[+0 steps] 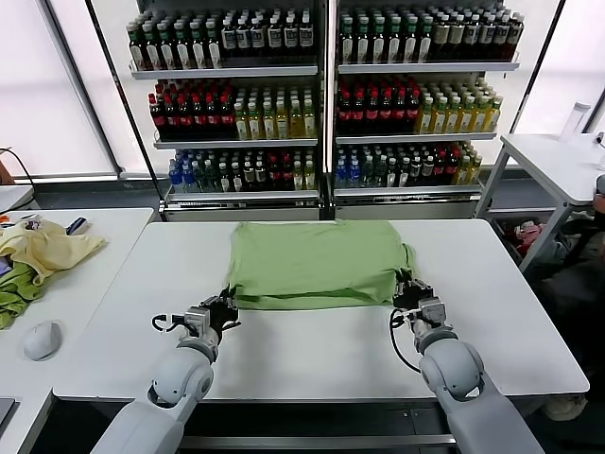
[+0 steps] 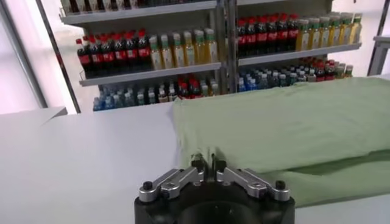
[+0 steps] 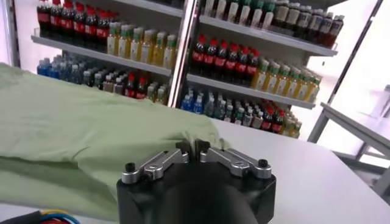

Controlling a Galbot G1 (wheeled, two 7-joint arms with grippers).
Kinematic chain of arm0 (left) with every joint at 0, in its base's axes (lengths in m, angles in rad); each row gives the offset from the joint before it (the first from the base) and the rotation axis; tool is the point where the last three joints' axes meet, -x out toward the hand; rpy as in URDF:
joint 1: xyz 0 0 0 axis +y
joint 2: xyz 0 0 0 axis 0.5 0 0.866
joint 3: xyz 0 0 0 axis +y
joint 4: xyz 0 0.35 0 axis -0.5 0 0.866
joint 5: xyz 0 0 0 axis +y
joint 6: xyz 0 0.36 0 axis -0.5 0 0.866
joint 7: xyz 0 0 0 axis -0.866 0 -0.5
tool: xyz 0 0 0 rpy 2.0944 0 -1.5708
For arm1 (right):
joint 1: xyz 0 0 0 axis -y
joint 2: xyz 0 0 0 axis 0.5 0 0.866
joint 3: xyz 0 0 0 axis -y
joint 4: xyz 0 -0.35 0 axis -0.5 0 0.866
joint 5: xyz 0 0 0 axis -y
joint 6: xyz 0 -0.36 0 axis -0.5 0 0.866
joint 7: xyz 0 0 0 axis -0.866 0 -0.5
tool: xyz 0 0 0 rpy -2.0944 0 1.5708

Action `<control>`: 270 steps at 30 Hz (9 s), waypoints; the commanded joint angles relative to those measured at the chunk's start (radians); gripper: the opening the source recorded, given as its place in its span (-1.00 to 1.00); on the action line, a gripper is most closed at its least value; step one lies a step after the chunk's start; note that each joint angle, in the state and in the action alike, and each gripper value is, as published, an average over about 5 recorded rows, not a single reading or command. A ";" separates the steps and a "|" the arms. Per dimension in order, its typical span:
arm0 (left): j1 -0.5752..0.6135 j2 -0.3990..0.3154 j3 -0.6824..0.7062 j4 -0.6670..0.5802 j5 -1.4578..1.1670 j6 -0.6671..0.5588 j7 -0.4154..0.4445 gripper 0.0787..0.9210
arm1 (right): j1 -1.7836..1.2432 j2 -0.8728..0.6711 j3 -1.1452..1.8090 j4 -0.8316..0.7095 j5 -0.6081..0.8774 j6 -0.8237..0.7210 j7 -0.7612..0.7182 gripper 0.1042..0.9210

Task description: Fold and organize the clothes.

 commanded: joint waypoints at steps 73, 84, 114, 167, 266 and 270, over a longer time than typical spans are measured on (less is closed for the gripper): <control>0.535 0.103 -0.105 -0.506 -0.037 0.127 -0.054 -0.97 | -0.634 -0.122 0.297 0.441 0.066 -0.086 -0.024 -0.95; 0.654 0.096 -0.164 -0.599 0.023 0.138 -0.066 -0.94 | -0.702 -0.101 0.316 0.505 -0.021 -0.116 -0.041 -0.82; -0.129 0.049 0.056 -0.018 -0.117 0.105 -0.106 0.76 | 0.207 -0.136 -0.066 -0.069 0.259 -0.115 0.040 0.76; -0.361 -0.064 0.184 0.383 -0.213 0.120 -0.051 0.10 | 0.688 0.196 -0.219 -0.976 0.236 -0.085 -0.128 0.12; 0.369 -0.171 -0.085 -0.219 0.151 0.041 -0.156 0.69 | -0.178 -0.118 0.105 0.163 0.308 -0.111 -0.019 0.72; 0.373 -0.190 -0.085 -0.202 0.134 0.037 -0.156 0.76 | -0.176 -0.129 0.110 0.167 0.321 -0.111 -0.018 0.76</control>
